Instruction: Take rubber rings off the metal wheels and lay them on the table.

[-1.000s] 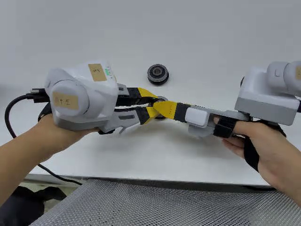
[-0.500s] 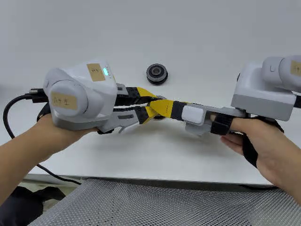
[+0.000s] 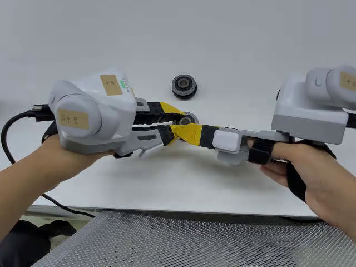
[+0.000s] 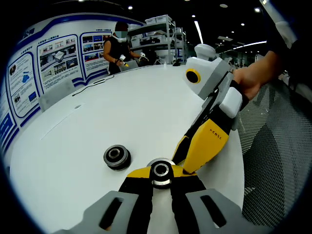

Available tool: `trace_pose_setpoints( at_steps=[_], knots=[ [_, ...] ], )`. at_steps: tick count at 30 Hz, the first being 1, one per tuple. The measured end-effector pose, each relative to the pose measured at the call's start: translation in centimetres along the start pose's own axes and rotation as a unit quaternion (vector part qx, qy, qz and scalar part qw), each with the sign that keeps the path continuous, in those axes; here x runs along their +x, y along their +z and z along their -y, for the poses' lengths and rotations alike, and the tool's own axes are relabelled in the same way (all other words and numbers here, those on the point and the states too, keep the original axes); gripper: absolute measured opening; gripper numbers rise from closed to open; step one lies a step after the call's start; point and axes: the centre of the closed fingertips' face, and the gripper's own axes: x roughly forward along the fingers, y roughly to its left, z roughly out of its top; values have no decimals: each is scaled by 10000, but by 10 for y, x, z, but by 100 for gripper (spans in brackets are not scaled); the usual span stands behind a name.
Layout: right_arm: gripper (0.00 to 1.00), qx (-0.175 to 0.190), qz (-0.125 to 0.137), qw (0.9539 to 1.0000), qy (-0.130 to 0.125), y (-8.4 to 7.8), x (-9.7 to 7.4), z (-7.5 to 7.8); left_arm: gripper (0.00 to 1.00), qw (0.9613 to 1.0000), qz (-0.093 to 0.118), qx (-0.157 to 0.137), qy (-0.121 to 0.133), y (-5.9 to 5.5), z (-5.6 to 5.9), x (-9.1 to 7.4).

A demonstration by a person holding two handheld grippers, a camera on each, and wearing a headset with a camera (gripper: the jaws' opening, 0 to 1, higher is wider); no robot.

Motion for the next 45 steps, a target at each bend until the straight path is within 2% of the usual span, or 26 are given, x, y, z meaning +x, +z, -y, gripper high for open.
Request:
trace_pose_setpoints(
  at_steps=[7,11,13,16,23,26,34,38,45],
  knots=[
    [41,271,274,9992,61,6,-1,2,13,10000,-4,-11,7,0,-1,0],
    [39,626,430,9970,178,8,-2,6,13,10000,-8,-7,20,0,-2,0],
    [37,728,644,9950,232,15,-3,6,13,10000,-6,-9,23,-1,-2,0],
    [34,635,534,9964,189,13,-4,8,13,10000,-5,-6,30,-1,-2,0],
    [29,680,541,9961,170,13,-7,10,13,10000,-1,-10,36,-1,-2,0],
    [23,702,553,9958,185,13,-8,11,13,10000,-2,-10,38,-1,-2,0],
    [17,709,488,9962,101,13,-7,16,13,10000,-5,-10,37,0,-1,0],
    [23,519,415,9978,58,10,-6,15,13,10000,-5,-6,34,0,-1,0],
    [29,505,407,9978,106,9,-4,12,13,10000,1,-10,35,0,-1,0]
  ],
)
